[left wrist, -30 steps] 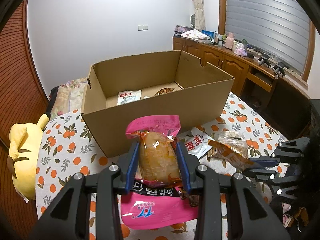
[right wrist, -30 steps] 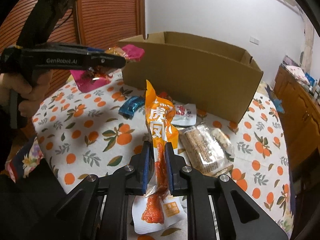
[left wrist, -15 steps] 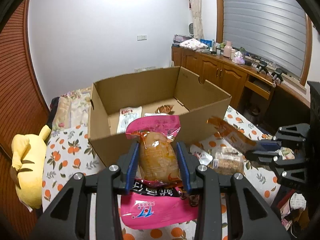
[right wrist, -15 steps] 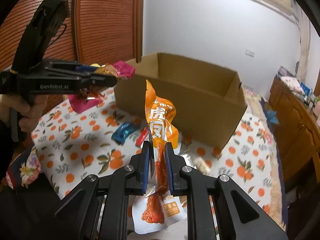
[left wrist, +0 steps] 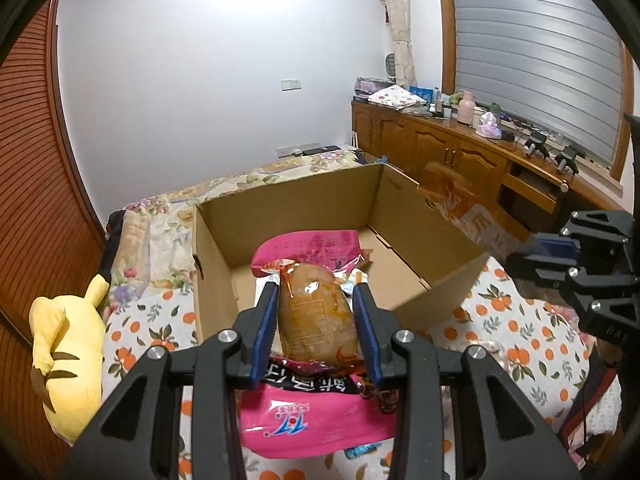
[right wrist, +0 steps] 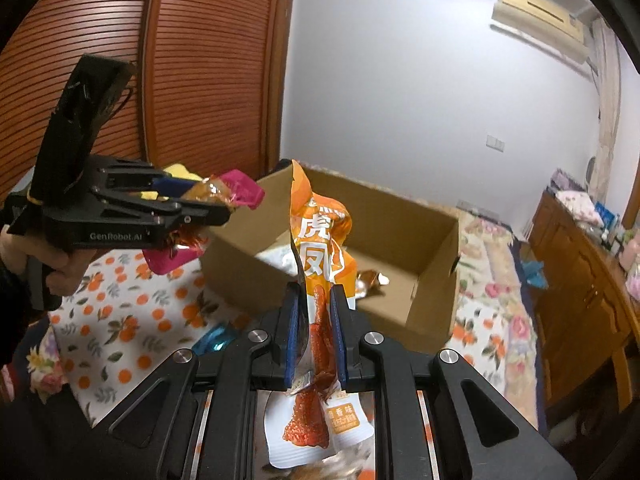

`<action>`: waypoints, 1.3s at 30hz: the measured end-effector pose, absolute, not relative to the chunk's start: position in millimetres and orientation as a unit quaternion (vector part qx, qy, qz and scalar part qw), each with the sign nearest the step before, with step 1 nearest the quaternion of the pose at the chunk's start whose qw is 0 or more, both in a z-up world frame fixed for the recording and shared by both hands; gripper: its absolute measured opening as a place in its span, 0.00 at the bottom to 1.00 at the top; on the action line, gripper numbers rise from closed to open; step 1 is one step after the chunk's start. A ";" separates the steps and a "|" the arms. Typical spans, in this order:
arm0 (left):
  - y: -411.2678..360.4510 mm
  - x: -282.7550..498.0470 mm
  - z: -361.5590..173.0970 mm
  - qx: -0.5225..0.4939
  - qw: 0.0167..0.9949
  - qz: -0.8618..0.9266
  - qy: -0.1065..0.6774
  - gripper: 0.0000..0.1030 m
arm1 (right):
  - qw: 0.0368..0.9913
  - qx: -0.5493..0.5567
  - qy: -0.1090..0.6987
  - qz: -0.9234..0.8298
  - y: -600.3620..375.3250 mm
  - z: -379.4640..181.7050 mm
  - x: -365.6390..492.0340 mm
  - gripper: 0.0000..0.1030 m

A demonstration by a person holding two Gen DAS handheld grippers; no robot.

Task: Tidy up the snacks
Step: 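Lift both held bags and carry them over the cardboard box, then open both tools to drop the bags into the box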

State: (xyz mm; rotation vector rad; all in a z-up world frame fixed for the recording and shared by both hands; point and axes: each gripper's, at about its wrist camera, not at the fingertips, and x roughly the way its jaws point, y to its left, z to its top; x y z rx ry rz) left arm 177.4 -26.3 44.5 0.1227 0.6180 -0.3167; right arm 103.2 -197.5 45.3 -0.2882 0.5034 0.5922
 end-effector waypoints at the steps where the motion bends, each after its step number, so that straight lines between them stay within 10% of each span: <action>1: -25.6 180.0 44.2 0.060 0.939 -0.154 0.303 0.35 | 0.916 -0.141 0.243 0.288 -196.5 47.5 109.2 0.12; 39: -9.2 285.7 13.3 0.058 0.928 -0.133 0.344 0.38 | 0.894 -0.150 0.306 0.291 -157.5 5.1 241.0 0.13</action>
